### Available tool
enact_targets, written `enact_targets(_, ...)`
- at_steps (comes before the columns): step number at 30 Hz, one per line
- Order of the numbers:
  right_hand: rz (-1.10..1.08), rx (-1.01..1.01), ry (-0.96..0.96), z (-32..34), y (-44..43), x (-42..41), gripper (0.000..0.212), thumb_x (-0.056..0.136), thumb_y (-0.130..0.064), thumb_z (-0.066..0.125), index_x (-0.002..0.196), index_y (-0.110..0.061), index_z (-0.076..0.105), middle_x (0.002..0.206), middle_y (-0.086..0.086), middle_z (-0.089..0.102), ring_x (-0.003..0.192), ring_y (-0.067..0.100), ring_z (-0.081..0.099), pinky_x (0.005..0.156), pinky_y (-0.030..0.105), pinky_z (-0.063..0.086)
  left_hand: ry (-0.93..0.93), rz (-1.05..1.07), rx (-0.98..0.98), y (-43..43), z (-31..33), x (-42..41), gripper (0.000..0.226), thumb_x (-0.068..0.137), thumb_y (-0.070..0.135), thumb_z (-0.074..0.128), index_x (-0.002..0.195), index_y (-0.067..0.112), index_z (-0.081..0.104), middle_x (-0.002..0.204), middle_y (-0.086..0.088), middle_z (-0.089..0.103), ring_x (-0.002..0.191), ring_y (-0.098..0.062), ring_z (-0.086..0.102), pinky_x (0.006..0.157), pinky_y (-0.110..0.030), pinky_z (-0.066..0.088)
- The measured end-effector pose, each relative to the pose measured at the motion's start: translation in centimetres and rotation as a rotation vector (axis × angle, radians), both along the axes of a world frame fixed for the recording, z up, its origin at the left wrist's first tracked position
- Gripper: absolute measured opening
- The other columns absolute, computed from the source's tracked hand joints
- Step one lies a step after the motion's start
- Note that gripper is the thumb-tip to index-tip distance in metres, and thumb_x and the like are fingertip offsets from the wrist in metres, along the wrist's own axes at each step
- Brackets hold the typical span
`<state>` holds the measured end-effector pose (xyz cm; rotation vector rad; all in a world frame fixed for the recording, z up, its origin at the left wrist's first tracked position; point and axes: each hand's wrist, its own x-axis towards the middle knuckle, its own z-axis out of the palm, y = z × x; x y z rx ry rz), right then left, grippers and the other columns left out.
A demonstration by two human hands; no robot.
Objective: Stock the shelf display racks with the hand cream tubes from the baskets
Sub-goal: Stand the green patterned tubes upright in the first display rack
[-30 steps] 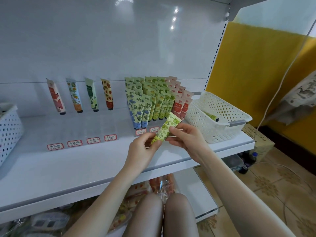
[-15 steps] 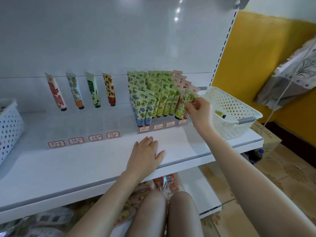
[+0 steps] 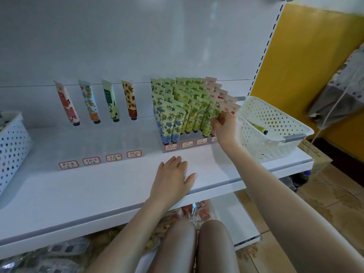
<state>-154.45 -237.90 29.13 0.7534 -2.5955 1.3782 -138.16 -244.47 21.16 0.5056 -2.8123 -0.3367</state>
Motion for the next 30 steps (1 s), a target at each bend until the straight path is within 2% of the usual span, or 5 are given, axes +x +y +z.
enact_targets(3,-0.006,0.007,-0.010,-0.13,-0.18,-0.15,0.016,0.091,-0.017,0.055,0.082,-0.006,0.060,0.074,0.009,0.057,0.069,0.022,0.050,0.048,0.023,0.029,0.001,0.003,-0.002,0.00,-0.08,-0.03,0.029,0.095,0.043,0.037,0.084,0.016,0.036,0.093,0.000,0.043,0.098,-0.020,0.043,0.086,-0.035,0.033)
enact_targets(6,-0.022,-0.012,-0.034,-0.18,-0.33,-0.21,0.021,0.091,-0.019,0.056,0.097,-0.001,0.064,0.087,0.015,0.065,0.079,0.027,0.058,0.062,0.026,0.039,-0.006,0.003,-0.005,-0.04,-0.19,-0.07,0.029,0.095,0.043,0.037,0.085,0.016,0.036,0.092,0.001,0.042,0.097,-0.020,0.043,0.086,-0.035,0.033)
enact_targets(11,-0.024,-0.005,-0.019,0.07,-0.20,0.03,0.021,0.092,-0.017,0.055,0.097,0.002,0.063,0.094,0.019,0.066,0.088,0.032,0.060,0.076,0.038,0.049,0.001,-0.004,-0.016,-0.08,-0.31,-0.12,0.029,0.095,0.042,0.037,0.084,0.016,0.035,0.089,0.002,0.038,0.096,-0.021,0.043,0.084,-0.035,0.033)
enact_targets(23,0.001,0.042,0.043,-0.30,0.08,-0.40,0.020,0.093,-0.014,0.049,0.091,0.000,0.063,0.086,0.015,0.064,0.077,0.025,0.053,0.062,0.026,0.031,-0.022,0.005,-0.012,-0.05,-0.35,-0.19,0.027,0.095,0.043,0.036,0.086,0.017,0.037,0.096,-0.001,0.046,0.102,-0.021,0.043,0.089,-0.036,0.033)
enact_targets(30,0.005,0.047,0.048,-0.50,0.17,-0.61,0.020,0.092,-0.016,0.051,0.088,0.000,0.063,0.087,0.018,0.066,0.075,0.024,0.052,0.063,0.027,0.033,0.002,-0.008,-0.017,-0.08,-0.44,-0.18,0.028,0.095,0.043,0.036,0.084,0.017,0.037,0.087,0.005,0.035,0.095,-0.019,0.043,0.085,-0.035,0.033)
